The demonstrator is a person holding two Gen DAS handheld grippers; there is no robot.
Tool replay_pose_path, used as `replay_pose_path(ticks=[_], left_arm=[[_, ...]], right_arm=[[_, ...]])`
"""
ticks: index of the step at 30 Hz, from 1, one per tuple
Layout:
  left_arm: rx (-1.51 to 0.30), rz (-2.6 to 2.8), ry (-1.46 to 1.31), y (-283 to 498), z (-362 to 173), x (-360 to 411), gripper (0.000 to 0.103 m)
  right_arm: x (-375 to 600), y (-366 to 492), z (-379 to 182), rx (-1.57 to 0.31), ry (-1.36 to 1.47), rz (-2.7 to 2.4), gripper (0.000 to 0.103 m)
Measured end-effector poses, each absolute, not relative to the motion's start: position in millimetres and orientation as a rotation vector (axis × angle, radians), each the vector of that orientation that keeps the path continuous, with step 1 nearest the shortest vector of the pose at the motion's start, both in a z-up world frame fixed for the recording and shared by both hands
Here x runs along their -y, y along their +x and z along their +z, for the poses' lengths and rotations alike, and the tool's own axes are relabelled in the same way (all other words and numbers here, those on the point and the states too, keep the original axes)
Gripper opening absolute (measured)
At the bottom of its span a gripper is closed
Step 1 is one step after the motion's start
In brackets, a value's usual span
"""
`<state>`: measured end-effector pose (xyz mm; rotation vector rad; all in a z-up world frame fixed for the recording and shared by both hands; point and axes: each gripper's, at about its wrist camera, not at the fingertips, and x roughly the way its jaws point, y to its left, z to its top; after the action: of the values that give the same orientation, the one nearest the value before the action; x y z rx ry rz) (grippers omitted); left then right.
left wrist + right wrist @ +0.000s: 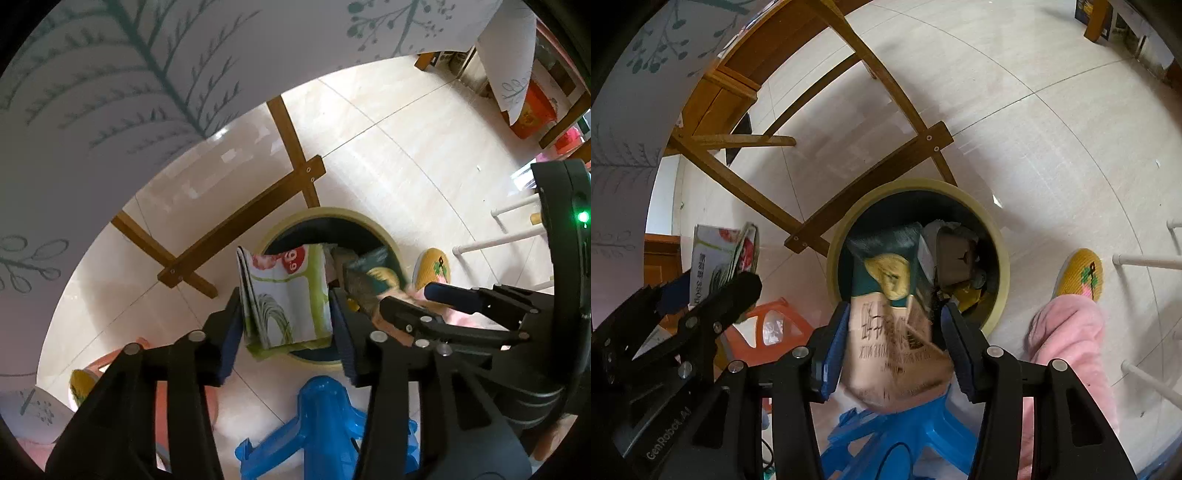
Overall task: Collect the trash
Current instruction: 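Carry the milk carton and snack packet over the bin and open both tools, then lift both open tools from the bin back toward the table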
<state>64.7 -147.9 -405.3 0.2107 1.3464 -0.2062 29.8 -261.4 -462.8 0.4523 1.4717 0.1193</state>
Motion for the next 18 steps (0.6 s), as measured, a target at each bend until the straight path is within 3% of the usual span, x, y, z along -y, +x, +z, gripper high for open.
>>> replay_pose_path(ticks=[7, 18], left_arm=[[-1.373, -0.185, 0.161, 69, -409, 136, 0.053], [-1.365, -0.185, 0.16, 67, -405, 134, 0.054]], right_arm=[[266, 30, -470, -1.459, 0.49, 0.11, 0.063], [264, 30, -463, -1.419, 0.467, 0.113, 0.063]])
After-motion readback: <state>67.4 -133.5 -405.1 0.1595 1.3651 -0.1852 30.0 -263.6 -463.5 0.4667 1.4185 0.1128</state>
